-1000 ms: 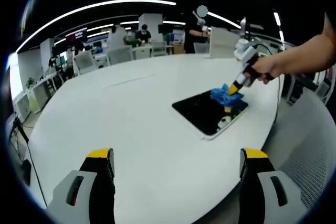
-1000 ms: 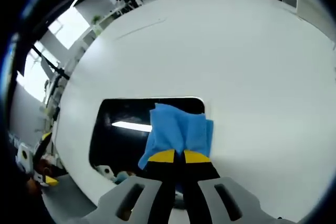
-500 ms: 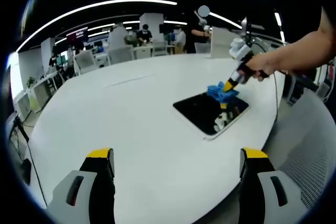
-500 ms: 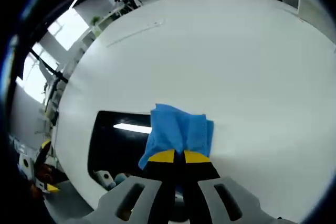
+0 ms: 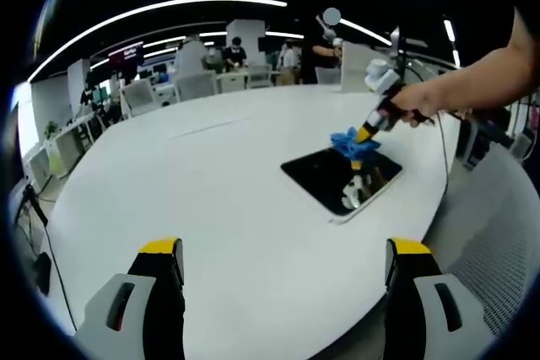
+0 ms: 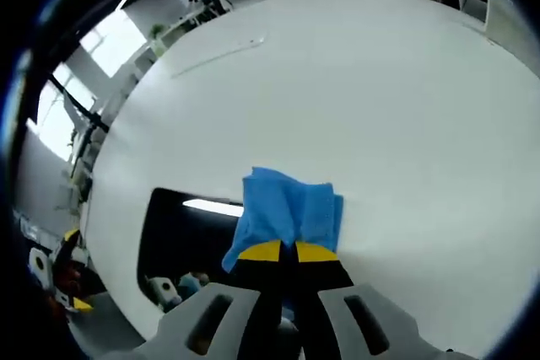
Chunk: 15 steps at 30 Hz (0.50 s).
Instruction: Wipe the mirror surface with the cleaning cloth until all visible marks leave the cleaned area.
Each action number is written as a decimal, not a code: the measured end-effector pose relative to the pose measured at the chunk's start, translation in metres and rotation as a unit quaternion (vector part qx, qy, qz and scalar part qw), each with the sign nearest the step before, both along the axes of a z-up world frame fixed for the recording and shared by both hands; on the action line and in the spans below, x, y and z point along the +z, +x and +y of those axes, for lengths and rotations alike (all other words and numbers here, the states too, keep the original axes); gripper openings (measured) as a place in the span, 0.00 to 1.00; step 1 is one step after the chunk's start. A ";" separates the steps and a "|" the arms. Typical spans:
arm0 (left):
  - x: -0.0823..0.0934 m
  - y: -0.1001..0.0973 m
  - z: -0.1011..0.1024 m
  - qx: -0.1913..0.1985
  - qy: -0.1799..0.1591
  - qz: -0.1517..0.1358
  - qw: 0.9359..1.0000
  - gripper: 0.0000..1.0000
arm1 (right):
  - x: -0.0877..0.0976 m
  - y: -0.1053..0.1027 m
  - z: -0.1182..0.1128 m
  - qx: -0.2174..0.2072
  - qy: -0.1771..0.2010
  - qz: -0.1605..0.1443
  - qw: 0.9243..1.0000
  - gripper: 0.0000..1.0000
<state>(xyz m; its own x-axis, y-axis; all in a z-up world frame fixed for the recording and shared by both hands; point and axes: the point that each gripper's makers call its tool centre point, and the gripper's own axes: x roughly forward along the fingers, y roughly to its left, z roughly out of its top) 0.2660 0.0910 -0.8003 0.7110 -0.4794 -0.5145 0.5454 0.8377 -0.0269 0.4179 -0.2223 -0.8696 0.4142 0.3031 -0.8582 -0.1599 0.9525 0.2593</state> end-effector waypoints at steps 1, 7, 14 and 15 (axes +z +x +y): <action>0.000 0.000 0.000 0.001 0.000 0.001 1.000 1.00 | 0.001 0.001 0.000 0.000 0.000 -0.001 1.000 0.00; 0.000 0.000 0.001 0.003 0.000 0.001 1.000 1.00 | 0.000 0.008 0.000 -0.003 0.002 -0.006 1.000 0.00; -0.001 0.000 0.002 0.004 0.001 0.003 1.000 1.00 | 0.003 0.012 -0.002 -0.010 0.015 -0.012 1.000 0.00; -0.001 0.000 0.002 0.005 0.001 0.003 1.000 1.00 | 0.005 0.013 -0.004 -0.014 0.015 -0.018 1.000 0.00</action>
